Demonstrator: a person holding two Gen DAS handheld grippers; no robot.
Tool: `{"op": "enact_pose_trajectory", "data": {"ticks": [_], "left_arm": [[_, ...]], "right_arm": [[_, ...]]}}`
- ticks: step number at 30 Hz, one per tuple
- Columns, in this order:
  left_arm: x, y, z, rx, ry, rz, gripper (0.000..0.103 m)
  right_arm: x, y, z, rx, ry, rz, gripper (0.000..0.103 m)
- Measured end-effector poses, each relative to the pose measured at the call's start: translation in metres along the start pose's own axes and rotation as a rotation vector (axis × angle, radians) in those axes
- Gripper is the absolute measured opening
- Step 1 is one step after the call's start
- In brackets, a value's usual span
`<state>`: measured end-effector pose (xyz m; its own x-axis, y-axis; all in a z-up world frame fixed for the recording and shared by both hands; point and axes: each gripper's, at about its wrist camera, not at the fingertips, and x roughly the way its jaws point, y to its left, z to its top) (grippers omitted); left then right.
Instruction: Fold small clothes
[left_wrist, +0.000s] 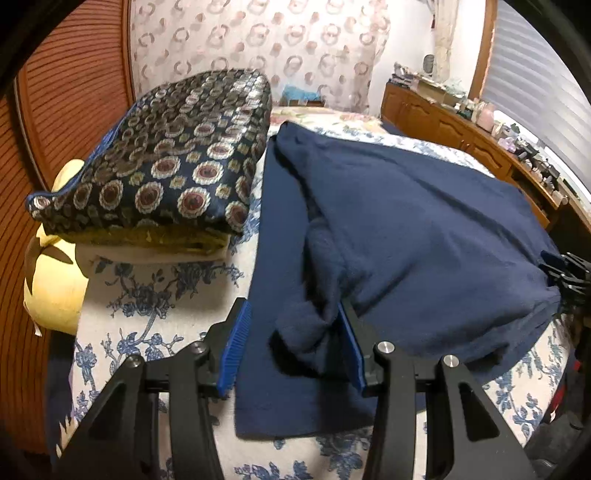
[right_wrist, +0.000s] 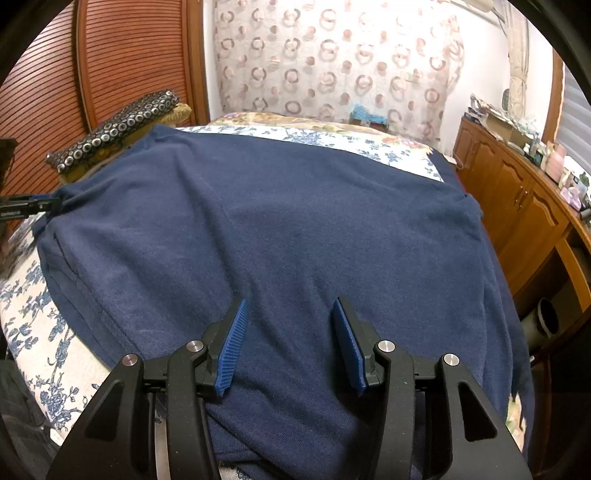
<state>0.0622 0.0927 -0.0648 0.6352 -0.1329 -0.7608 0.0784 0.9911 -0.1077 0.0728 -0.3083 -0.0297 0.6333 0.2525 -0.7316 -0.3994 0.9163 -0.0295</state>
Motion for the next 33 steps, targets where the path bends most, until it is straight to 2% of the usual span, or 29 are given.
{"op": "enact_pose_trajectory", "data": {"ticks": [7, 13, 16, 26, 33], "left_arm": [[-0.004, 0.002, -0.009, 0.004, -0.008, -0.021, 0.045], [-0.006, 0.000, -0.007, 0.011, 0.001, -0.104, 0.008], [-0.018, -0.008, -0.004, 0.023, -0.045, -0.148, 0.005], [-0.066, -0.052, 0.029, 0.110, -0.223, -0.206, 0.004], [-0.074, -0.080, 0.054, 0.168, -0.271, -0.253, 0.004]], "right_arm": [[0.000, 0.000, -0.001, 0.000, 0.000, 0.000, 0.049], [0.000, 0.000, 0.000, 0.000, 0.000, 0.000, 0.049], [0.000, 0.000, -0.001, 0.000, 0.000, 0.000, 0.049], [0.000, 0.000, 0.000, 0.001, 0.000, 0.001, 0.049], [0.001, 0.001, -0.001, 0.002, 0.001, 0.003, 0.050]]}}
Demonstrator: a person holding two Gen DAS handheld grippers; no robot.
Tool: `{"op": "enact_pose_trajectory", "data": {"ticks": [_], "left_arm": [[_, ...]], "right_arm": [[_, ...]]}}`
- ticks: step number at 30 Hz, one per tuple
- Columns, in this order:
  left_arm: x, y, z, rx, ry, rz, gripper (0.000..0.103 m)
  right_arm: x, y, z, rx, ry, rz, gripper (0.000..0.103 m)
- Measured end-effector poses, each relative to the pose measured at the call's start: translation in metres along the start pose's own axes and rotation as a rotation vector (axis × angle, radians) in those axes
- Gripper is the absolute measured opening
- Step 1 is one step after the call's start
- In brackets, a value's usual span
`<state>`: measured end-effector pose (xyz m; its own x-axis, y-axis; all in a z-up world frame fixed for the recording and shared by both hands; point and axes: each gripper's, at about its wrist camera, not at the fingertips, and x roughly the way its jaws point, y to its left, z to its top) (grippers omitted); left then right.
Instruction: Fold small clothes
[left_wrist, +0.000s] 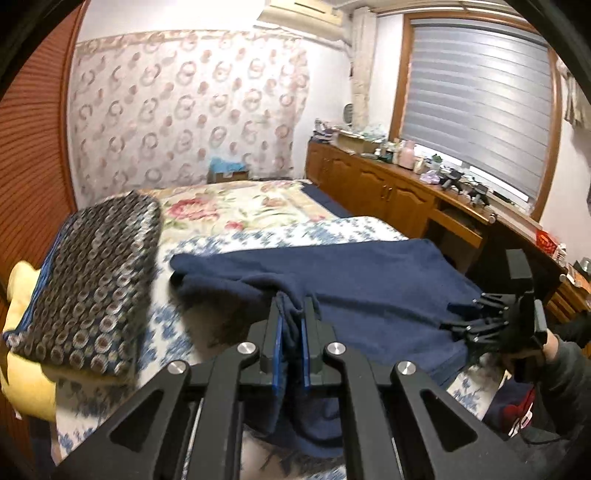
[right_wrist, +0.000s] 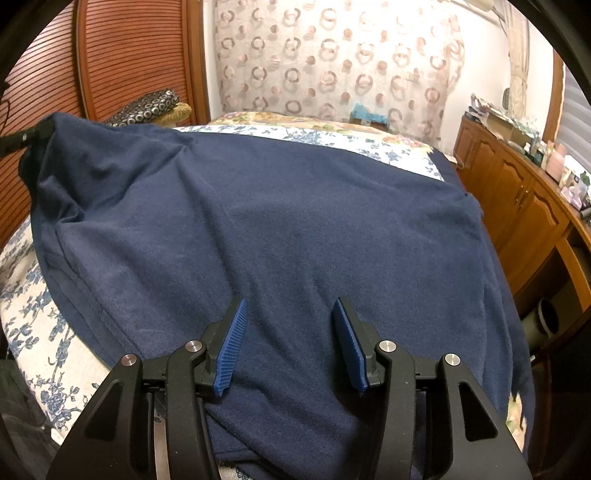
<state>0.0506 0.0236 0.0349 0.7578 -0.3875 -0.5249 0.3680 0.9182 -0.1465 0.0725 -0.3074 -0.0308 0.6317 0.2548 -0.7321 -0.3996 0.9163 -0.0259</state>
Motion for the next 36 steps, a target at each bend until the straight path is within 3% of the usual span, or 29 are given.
{"op": "enact_pose_trajectory", "data": {"ticks": [22, 36], "left_arm": [[0.035, -0.082, 0.058, 0.120, -0.016, -0.150, 0.004], [0.044, -0.145, 0.097, 0.183, 0.000, -0.251, 0.006]], "right_arm": [[-0.004, -0.003, 0.002, 0.010, 0.010, -0.008, 0.050], [-0.071, -0.030, 0.018, 0.076, -0.128, -0.090, 0.050]]}}
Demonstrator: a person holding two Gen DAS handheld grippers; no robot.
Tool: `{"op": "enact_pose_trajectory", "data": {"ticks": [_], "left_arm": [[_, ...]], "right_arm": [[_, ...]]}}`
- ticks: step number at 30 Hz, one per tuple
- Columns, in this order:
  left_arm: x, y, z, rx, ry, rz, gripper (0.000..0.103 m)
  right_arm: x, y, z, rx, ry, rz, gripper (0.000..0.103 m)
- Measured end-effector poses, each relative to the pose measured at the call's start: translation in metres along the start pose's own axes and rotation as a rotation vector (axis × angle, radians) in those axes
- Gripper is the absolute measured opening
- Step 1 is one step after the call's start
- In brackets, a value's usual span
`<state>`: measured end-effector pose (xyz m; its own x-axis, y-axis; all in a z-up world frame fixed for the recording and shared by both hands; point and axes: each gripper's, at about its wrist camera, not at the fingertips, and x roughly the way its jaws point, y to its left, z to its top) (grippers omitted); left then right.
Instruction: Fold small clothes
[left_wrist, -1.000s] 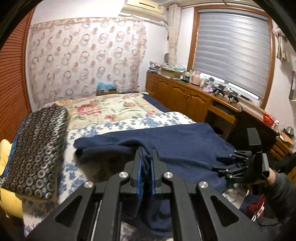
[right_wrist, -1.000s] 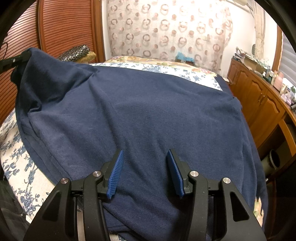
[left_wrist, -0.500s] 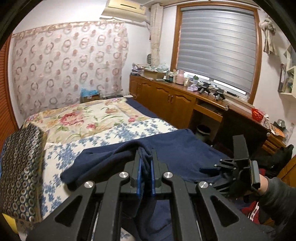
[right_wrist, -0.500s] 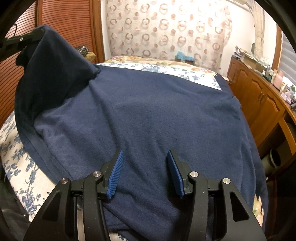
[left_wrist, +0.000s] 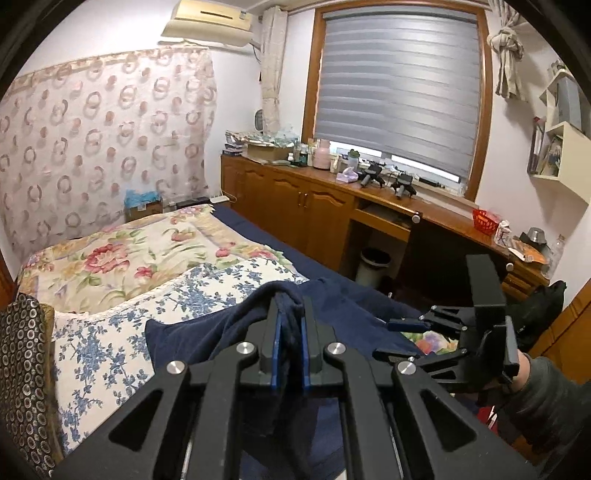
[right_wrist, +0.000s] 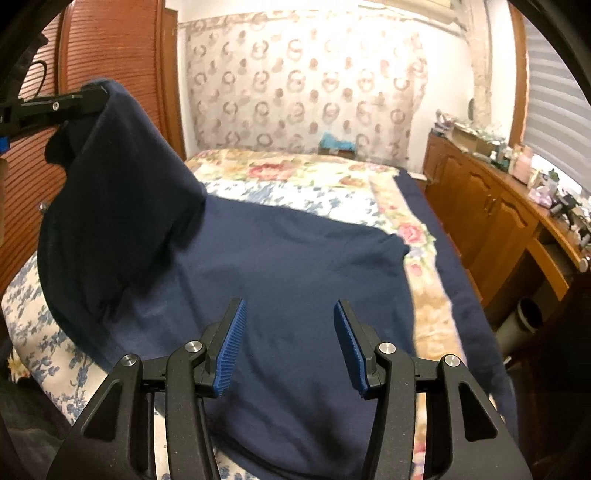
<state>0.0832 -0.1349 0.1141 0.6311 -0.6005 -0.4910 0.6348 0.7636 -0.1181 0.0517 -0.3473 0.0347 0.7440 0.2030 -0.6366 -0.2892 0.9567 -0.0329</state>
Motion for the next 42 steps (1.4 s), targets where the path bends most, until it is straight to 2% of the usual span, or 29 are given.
{"op": "enact_pose_trajectory", "data": {"ticks": [2, 4, 12, 19, 25, 27, 31, 39, 41, 42], "left_arm": [[0.002, -0.005, 0.001, 0.020, -0.003, -0.011, 0.013], [0.002, -0.007, -0.001, 0.039, -0.004, -0.002, 0.034], [-0.004, 0.018, -0.028, -0.014, 0.013, 0.064, 0.047], [-0.011, 0.057, -0.063, -0.084, 0.033, 0.144, 0.050], [-0.011, 0.080, -0.091, -0.127, 0.051, 0.204, 0.050], [-0.011, 0.086, -0.102, -0.142, 0.061, 0.211, 0.050], [-0.012, 0.094, -0.116, -0.158, 0.072, 0.221, 0.051], [-0.012, 0.098, -0.128, -0.178, 0.077, 0.225, 0.051], [-0.011, 0.096, -0.129, -0.176, 0.079, 0.223, 0.051], [-0.010, 0.096, -0.129, -0.174, 0.080, 0.222, 0.051]], "right_arm": [[-0.004, -0.005, 0.001, 0.007, -0.008, -0.004, 0.050], [-0.007, -0.006, 0.001, 0.012, -0.014, -0.010, 0.050], [0.004, -0.004, 0.005, 0.003, 0.002, 0.015, 0.050], [0.034, 0.021, 0.018, -0.061, 0.036, 0.083, 0.050], [0.064, 0.047, 0.023, -0.132, 0.110, 0.174, 0.050], [0.072, 0.052, 0.021, -0.145, 0.136, 0.192, 0.050], [0.088, 0.053, 0.016, -0.163, 0.195, 0.172, 0.058], [0.097, 0.044, 0.010, -0.131, 0.247, 0.232, 0.059], [0.095, 0.045, 0.010, -0.142, 0.243, 0.240, 0.046], [0.093, 0.048, 0.010, -0.152, 0.238, 0.249, 0.036]]}}
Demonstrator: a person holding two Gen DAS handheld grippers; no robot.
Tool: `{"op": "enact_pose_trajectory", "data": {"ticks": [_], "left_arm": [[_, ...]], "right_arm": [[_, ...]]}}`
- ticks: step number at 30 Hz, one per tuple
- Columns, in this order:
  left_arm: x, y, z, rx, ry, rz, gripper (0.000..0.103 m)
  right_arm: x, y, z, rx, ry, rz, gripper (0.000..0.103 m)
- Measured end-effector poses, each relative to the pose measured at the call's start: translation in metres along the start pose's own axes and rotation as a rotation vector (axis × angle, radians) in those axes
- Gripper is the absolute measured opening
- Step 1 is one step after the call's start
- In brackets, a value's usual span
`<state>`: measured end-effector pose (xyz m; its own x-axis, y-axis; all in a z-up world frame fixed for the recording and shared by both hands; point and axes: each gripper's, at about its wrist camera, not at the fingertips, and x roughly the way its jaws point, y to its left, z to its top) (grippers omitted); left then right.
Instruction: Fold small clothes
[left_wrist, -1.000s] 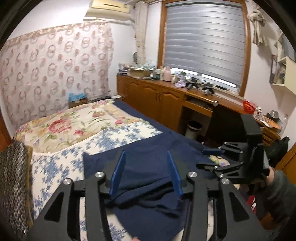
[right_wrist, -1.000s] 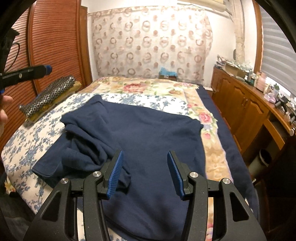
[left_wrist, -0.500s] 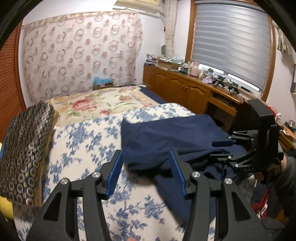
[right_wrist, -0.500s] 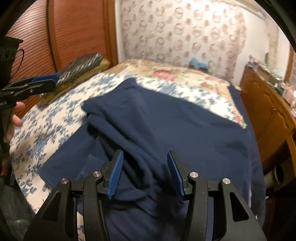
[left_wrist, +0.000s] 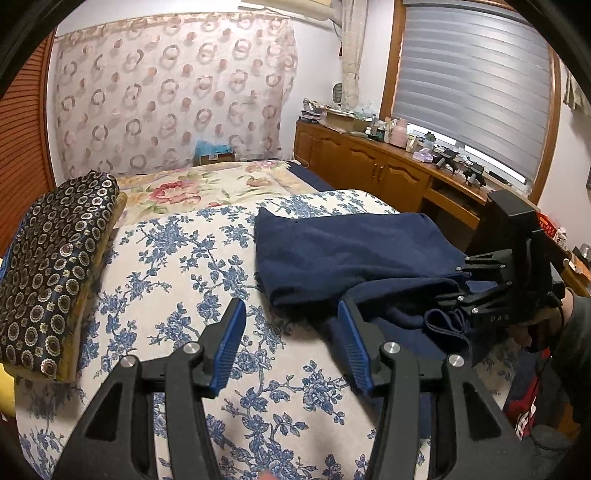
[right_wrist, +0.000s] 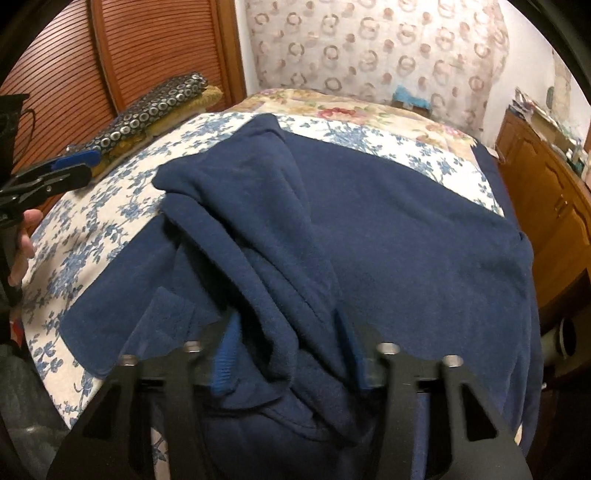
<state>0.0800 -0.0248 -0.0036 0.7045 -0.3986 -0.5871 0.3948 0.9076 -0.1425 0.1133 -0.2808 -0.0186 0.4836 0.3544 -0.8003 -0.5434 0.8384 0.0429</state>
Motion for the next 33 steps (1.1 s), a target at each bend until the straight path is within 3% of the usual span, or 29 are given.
{"op": "enact_pose_trajectory", "data": {"ticks": [1, 4, 14, 19, 23, 26, 29, 33], "left_arm": [[0.000, -0.001, 0.000, 0.002, 0.000, 0.000, 0.051], [0.001, -0.002, -0.001, 0.000, 0.002, -0.002, 0.051], [0.001, -0.007, -0.001, 0.008, -0.003, 0.002, 0.051], [-0.002, -0.010, 0.001, 0.009, -0.011, -0.004, 0.051], [-0.005, -0.015, 0.002, 0.018, -0.018, -0.011, 0.051], [-0.005, -0.019, 0.003, 0.023, -0.021, -0.017, 0.051], [-0.004, -0.021, 0.003, 0.026, -0.021, -0.020, 0.051], [-0.003, -0.026, 0.003, 0.031, -0.019, -0.020, 0.051]], "right_arm": [[-0.001, 0.002, 0.000, -0.012, -0.001, 0.010, 0.022], [-0.009, 0.011, -0.001, -0.053, -0.032, 0.000, 0.010], [-0.076, 0.016, 0.015, 0.000, -0.256, -0.002, 0.008], [-0.107, 0.008, 0.014, 0.005, -0.290, -0.048, 0.008], [-0.118, -0.017, 0.001, 0.048, -0.253, -0.125, 0.008], [-0.111, -0.041, -0.018, 0.101, -0.177, -0.196, 0.010], [-0.102, -0.057, -0.037, 0.140, -0.122, -0.230, 0.020], [-0.101, -0.058, -0.043, 0.144, -0.113, -0.233, 0.043]]}}
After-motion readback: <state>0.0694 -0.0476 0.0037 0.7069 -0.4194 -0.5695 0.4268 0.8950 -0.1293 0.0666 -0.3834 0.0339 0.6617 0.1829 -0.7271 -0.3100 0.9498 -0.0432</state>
